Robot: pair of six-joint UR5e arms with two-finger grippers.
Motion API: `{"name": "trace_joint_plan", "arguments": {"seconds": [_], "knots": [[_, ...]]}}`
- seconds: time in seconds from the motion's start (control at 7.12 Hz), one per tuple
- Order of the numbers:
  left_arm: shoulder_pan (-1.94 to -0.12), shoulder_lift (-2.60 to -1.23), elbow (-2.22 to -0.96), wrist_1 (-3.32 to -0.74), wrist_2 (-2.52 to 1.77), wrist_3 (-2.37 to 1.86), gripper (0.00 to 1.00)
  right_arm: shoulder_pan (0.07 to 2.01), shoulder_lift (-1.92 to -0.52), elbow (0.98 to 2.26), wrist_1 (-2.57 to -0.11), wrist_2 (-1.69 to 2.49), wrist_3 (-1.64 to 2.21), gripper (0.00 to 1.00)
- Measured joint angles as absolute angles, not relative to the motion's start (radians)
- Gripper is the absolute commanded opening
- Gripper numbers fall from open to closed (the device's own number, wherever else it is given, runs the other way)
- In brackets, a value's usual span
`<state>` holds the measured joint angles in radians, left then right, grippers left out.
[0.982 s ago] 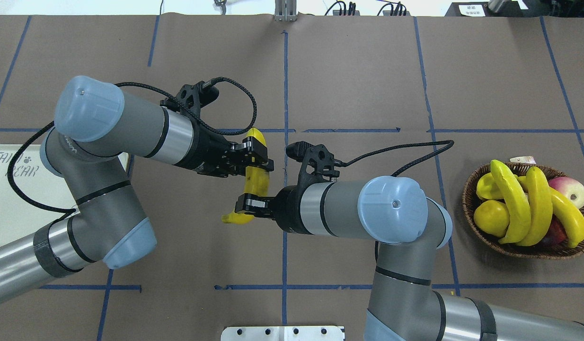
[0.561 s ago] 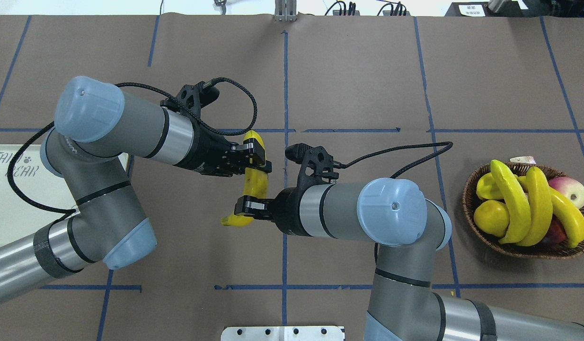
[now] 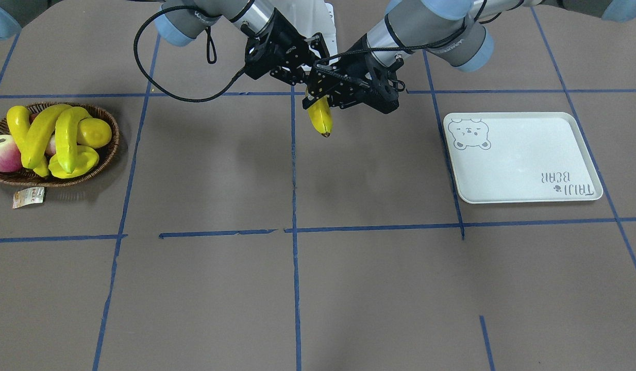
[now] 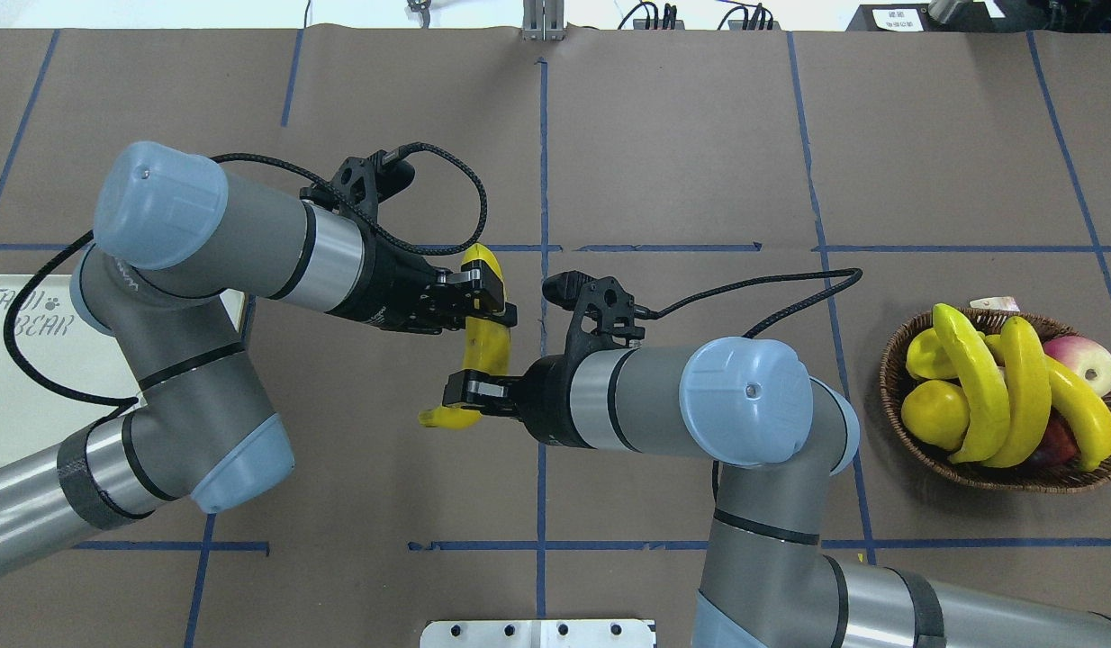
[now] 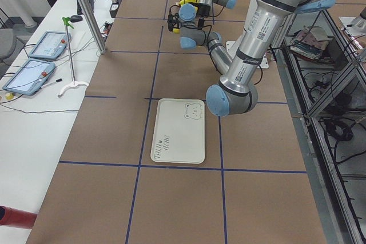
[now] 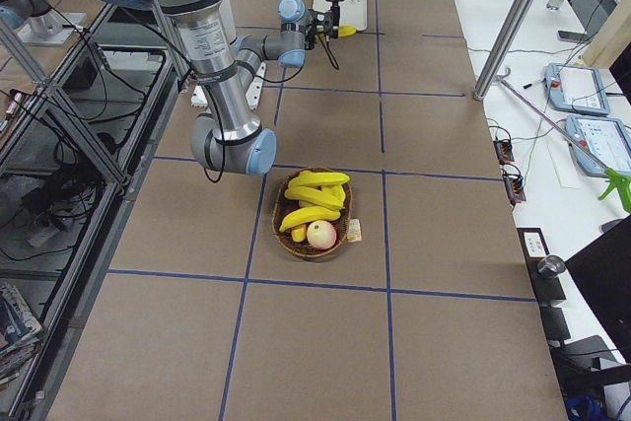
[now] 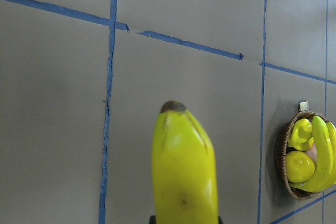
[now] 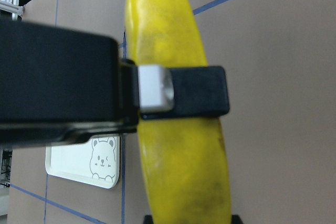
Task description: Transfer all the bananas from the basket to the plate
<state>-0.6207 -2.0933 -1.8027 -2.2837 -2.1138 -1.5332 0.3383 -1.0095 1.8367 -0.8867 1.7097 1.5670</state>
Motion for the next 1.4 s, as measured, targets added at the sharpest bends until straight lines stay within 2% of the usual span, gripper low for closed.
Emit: {"name": "trace_joint_plan", "arguments": {"seconds": [0.98,1.4], "knots": [[-0.637,-2.055,-1.790,-2.227,-2.021,-1.553,0.00,0.348,-1.023,1.869,-0.920,1.706,1.571,0.99],[-0.700,-2.023,-1.826,-2.006,-1.986,-1.523,0.00,0.350,-1.056,2.031,-1.222,1.715,1.563,1.00]]}}
